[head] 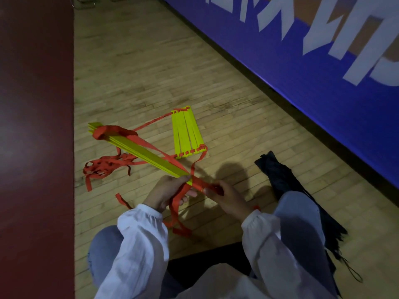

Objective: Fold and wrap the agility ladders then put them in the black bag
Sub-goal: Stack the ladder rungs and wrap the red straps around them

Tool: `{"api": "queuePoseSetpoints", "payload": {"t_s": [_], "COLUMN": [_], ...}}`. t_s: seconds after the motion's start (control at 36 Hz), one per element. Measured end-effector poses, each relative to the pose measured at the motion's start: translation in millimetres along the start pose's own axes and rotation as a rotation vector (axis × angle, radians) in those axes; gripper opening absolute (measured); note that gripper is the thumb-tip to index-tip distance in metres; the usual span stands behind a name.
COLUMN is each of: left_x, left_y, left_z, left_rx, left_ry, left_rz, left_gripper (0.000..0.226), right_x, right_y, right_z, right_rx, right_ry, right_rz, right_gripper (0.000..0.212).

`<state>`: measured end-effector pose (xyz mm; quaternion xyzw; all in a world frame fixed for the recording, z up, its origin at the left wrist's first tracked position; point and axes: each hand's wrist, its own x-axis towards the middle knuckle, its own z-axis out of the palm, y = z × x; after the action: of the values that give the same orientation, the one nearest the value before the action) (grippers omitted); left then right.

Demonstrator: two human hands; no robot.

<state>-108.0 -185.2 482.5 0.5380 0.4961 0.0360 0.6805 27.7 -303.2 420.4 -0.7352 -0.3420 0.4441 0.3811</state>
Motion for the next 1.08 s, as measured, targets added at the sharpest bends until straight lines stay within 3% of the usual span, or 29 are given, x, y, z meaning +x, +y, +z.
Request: {"api": "queuePoseSetpoints", "payload": {"t_s": [0.19,0.39,0.5,0.67,0.86,1.08], "left_x": [-2,-8,-9,-6,-7,-9], "left_y": [-1,-4,-4,-4,-2,-1], "left_z": [-2,-7,-5,-4,-9,-10], "left_rx": [0.026,0.101,0.063,0.005,-0.006,0.006], "left_ry": [-0.036,-0.163,-0.180,-0.131,-0.094,0.018], "left_rz": [0.051,0.094,0.130,0.046,-0.071,-0.047], "left_gripper": [0.027,0.042,0.034,0.029,0.041,0.039], "right_x": [-1,-5,-6,-10,-11,-10], "right_y": [-1,-6,-5,-11,-14,-9], "right_z": [-4,-18,-19,-15,-15,-13], "right_rx": [0.006,0.102,0.193,0.228,0.162,0.091], "right_ry": [-0.049,-0.149,-0.089,-0.031,0.051,0.156], "right_rz": [0.003,0.086,0.082,0.025,-0.037,-0.060], "right_gripper": [0.045,0.032,0.011,0.010,0.013,0.028]}}
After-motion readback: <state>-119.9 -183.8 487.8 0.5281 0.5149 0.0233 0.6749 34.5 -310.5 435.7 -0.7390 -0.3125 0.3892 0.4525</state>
